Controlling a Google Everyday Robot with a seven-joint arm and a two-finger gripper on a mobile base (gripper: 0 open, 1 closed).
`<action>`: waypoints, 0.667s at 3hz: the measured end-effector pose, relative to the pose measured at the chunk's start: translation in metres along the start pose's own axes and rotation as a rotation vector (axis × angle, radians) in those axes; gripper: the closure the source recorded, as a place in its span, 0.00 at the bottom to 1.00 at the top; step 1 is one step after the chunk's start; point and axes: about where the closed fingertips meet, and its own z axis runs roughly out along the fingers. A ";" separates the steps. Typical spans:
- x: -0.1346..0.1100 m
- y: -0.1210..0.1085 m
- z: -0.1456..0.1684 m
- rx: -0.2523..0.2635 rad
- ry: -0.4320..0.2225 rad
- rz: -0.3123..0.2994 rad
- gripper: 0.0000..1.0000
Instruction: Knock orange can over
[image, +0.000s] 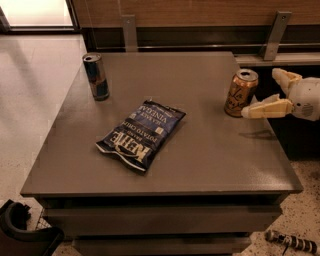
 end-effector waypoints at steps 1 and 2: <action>0.007 0.002 0.007 -0.001 -0.044 0.013 0.00; 0.010 0.004 0.011 -0.004 -0.063 0.022 0.00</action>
Offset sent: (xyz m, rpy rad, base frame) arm 0.0041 0.0047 -0.0192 0.0841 -0.0308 0.0001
